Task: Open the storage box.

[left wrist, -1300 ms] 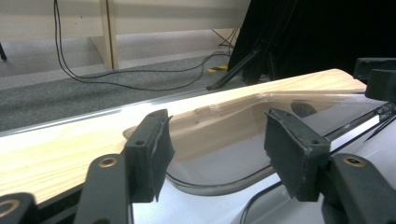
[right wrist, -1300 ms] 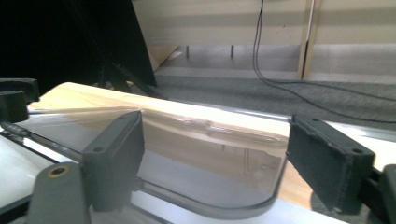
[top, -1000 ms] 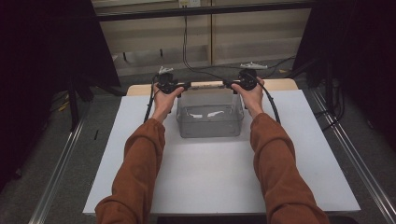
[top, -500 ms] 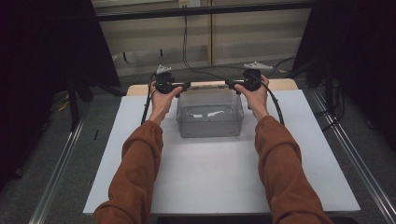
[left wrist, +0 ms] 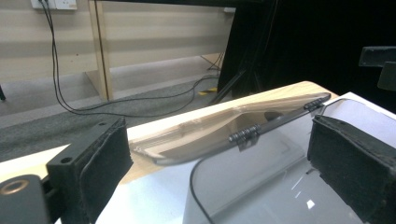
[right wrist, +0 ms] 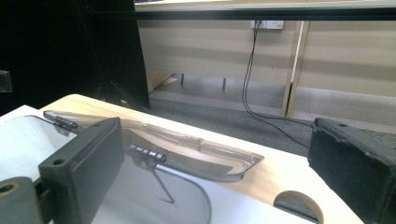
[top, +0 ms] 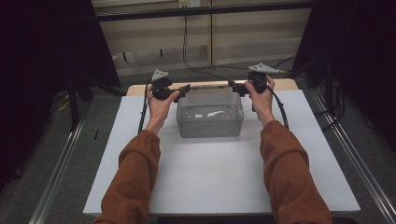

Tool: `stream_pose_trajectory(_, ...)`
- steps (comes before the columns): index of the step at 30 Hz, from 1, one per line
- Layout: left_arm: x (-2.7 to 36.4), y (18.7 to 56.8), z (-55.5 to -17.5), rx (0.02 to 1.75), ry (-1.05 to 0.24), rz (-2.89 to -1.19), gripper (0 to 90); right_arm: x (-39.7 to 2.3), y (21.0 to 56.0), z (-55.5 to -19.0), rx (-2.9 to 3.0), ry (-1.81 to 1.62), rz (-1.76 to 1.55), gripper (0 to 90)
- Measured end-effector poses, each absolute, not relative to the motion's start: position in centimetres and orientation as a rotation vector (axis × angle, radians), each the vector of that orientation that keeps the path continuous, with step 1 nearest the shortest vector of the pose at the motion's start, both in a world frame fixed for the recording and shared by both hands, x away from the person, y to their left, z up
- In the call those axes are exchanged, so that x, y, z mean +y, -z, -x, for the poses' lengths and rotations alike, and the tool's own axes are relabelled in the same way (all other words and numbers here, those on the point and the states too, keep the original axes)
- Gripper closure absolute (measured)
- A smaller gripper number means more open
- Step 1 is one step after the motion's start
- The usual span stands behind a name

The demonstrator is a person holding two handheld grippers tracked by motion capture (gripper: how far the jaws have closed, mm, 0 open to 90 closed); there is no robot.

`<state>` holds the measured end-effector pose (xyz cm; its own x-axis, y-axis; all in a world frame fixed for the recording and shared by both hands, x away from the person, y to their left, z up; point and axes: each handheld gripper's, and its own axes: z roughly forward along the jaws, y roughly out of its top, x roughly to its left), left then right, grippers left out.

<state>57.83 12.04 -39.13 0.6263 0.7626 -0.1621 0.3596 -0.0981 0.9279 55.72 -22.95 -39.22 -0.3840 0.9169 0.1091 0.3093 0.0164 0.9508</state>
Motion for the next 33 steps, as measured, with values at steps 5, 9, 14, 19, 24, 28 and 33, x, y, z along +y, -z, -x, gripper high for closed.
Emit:
stream_pose_trajectory(5, 12.1, 38.6, -56.5, 0.891, -0.452, -1.716, 4.6, -22.8, 39.2, -54.5, 1.743, -1.366, -1.239, 3.2)
stream_pose_trajectory(9, 12.3, 38.3, -55.2, 0.866, -0.444, -1.673, 3.7, -23.0, 39.1, -53.5, 1.740, -1.361, -1.226, 3.1)
stream_pose_trajectory(14, 12.8, 38.7, -53.4, 0.837, -0.482, -1.676, 4.0, -23.1, 38.8, -52.1, 1.732, -1.364, -1.187, 3.0)
stream_pose_trajectory(19, 13.8, 38.9, -52.2, 0.847, -0.506, -1.648, 3.9, -23.2, 38.5, -50.6, 1.741, -1.346, -1.137, 2.7)
stream_pose_trajectory(24, 14.2, 38.5, -50.8, 0.806, -0.603, -1.667, 3.5, -23.5, 38.6, -48.8, 1.734, -1.351, -1.119, 2.2)
stream_pose_trajectory(28, 14.7, 38.3, -50.0, 0.817, -0.587, -1.643, 3.6, -23.3, 38.7, -47.5, 1.733, -1.383, -1.130, 0.0)
stream_pose_trajectory(33, 15.1, 38.4, -48.6, 0.812, -0.583, -1.624, 3.8, -23.0, 38.9, -45.6, 1.748, -1.362, -1.091, 0.2)
